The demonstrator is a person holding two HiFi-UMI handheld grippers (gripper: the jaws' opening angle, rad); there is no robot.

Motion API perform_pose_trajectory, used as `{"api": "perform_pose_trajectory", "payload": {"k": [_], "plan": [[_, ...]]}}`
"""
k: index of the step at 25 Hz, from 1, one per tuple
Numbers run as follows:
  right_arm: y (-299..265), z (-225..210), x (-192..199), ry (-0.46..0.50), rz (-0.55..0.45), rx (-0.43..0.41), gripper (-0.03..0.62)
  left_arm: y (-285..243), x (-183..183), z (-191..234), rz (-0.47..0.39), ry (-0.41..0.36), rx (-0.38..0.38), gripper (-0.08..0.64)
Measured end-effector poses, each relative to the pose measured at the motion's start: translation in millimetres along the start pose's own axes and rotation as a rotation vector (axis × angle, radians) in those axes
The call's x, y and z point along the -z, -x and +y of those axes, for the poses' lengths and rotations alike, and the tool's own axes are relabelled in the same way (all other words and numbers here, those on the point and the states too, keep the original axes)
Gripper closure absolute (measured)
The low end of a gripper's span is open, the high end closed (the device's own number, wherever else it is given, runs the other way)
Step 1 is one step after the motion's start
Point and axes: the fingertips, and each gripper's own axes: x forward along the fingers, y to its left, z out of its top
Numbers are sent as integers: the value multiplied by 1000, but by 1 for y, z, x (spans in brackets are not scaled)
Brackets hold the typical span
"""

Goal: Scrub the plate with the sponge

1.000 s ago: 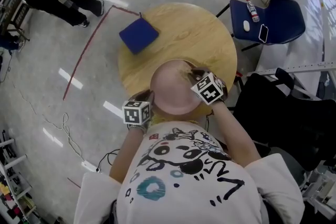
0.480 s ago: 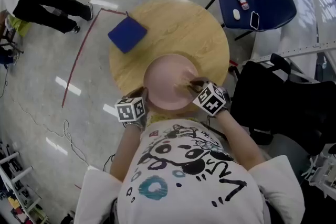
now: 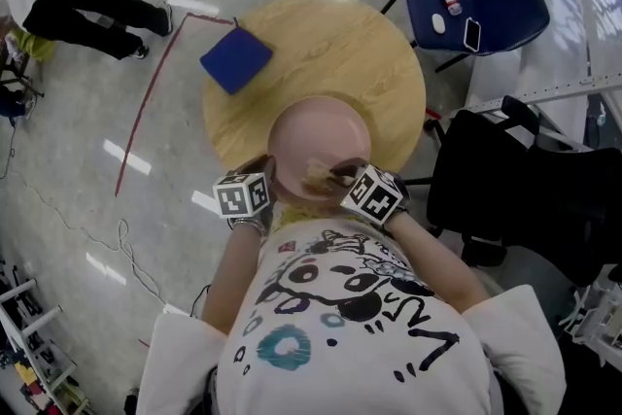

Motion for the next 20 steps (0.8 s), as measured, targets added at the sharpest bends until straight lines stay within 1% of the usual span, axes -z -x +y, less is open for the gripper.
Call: {"api": "perform_pose_trajectory", "payload": {"k": [8, 13, 20], "plan": [[-27, 1, -31, 1, -23, -62, 522, -2, 1, -2, -2, 2, 8, 509], [-35, -8, -45, 19, -32, -60, 522, -2, 2, -2, -4, 10, 15, 509], [-43, -24, -65, 29, -49, -33, 522, 0, 2, -1, 1, -7, 18, 509]]}}
